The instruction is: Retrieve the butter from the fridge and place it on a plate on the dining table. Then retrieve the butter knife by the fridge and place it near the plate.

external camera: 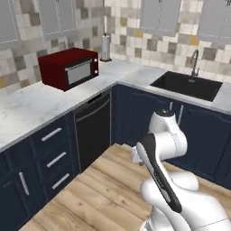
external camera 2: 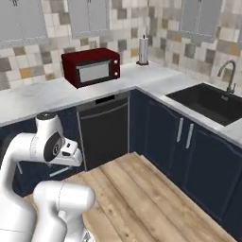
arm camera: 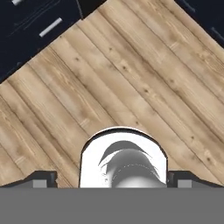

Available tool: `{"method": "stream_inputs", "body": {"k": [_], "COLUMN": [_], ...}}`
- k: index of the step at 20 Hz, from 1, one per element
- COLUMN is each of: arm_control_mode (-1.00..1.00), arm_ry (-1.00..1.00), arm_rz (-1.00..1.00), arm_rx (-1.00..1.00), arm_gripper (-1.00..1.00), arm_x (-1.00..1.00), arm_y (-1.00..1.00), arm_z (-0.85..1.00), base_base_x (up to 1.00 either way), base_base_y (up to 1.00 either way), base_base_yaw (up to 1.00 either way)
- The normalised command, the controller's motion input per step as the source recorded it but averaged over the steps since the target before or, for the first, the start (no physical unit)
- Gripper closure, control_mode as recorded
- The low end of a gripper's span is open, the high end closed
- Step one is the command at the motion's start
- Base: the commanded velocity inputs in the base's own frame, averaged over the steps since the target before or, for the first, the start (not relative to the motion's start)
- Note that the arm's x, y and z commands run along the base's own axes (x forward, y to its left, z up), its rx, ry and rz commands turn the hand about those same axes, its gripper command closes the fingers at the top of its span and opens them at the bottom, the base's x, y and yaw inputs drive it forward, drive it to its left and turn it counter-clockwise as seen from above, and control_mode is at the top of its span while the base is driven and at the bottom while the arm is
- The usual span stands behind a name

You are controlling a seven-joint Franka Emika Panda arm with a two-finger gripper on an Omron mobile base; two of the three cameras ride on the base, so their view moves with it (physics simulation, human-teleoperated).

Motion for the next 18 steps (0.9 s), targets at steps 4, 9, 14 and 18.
{"method": "stream_inputs", "body": {"k": [4, 9, 14, 18], "arm_control_mode": [1.00, 1.00, 1.00, 1.00], "arm_ry": [0.00, 0.00, 0.00, 0.00], "arm_rz": [0.00, 0.00, 0.00, 0.00], "arm_rx": [0.00, 0.00, 0.00, 0.00], "arm_gripper": [-1.00, -1.00, -1.00, -1.00], "arm_x": [0.00, 0.00, 0.00, 0.00], "arm_y": [0.00, 0.00, 0.00, 0.00], "arm_z": [0.00, 0.00, 0.00, 0.00], "base_base_x": [0.22, 0.61, 0.85, 0.58], "base_base_y": [-0.04, -0.01, -0.15, -0.33], "base_base_yaw": [0.71, 0.60, 0.73, 0.73]}}
